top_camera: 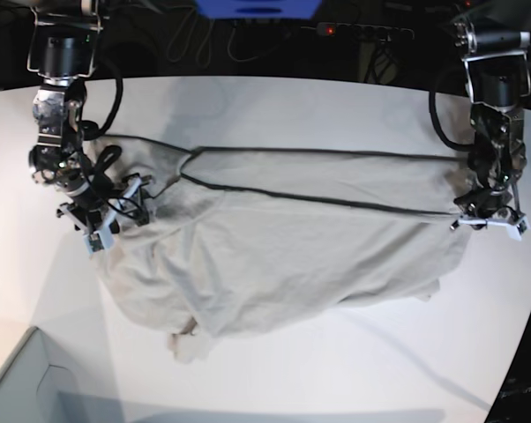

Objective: Layout the t-shirt on the table in an organized manner, then fold the t-shirt properly
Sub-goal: 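Hold the shirt edge with both grippers and adjust it flat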

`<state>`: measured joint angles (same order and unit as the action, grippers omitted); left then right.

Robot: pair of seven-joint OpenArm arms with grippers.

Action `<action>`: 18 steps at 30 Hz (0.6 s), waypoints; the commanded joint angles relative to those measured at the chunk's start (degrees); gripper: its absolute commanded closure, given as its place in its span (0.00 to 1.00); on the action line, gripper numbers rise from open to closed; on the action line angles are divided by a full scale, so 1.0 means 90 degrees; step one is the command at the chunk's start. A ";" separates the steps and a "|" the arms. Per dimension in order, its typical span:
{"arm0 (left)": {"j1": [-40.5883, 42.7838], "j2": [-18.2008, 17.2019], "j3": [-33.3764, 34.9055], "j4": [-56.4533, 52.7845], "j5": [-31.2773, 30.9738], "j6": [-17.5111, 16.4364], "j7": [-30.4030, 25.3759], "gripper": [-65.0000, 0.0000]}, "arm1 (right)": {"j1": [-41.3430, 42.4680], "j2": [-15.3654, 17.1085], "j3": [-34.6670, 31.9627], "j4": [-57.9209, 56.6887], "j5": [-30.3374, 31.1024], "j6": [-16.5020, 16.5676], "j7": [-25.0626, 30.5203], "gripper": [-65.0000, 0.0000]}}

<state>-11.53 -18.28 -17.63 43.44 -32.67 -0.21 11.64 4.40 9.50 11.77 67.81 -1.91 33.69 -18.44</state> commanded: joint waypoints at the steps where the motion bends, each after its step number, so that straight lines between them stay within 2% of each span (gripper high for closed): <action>1: -0.0082 -0.0083 -0.0019 0.0062 -0.0029 0.0008 0.0089 0.94 | 0.0121 0.0073 0.0026 0.0099 0.0081 0.0071 0.0139 0.45; 2: -0.0082 -0.0083 -0.0019 0.0072 -0.0029 0.0008 0.0099 1.00 | 0.0131 0.0073 0.0026 0.0099 0.0081 0.0071 0.0139 0.45; 7: -0.0043 -0.0083 -0.0019 0.0336 -0.0038 0.0008 0.0128 1.00 | 0.0248 0.0073 0.0016 0.0099 0.0081 0.0071 0.0139 0.45; 10: 0.0221 -0.0083 -0.0029 0.1049 -0.0038 0.0018 0.0138 1.00 | 0.0277 0.0073 0.0016 0.0099 0.0081 0.0071 0.0139 0.47; 14: 0.0641 -0.0064 -0.0029 0.2309 -0.0038 0.0047 0.0138 1.00 | 0.0443 0.0044 0.0016 0.0050 0.0081 0.0071 0.0129 0.55; 18: 0.0983 -0.0044 -0.0029 0.3207 -0.0038 0.0047 0.0109 1.00 | 0.0522 0.0044 0.0016 -0.0174 0.0081 0.0071 0.0139 0.57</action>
<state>-2.07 -17.89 -17.56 71.46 -32.88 0.25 14.11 8.03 9.37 11.81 65.52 -1.65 33.69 -18.06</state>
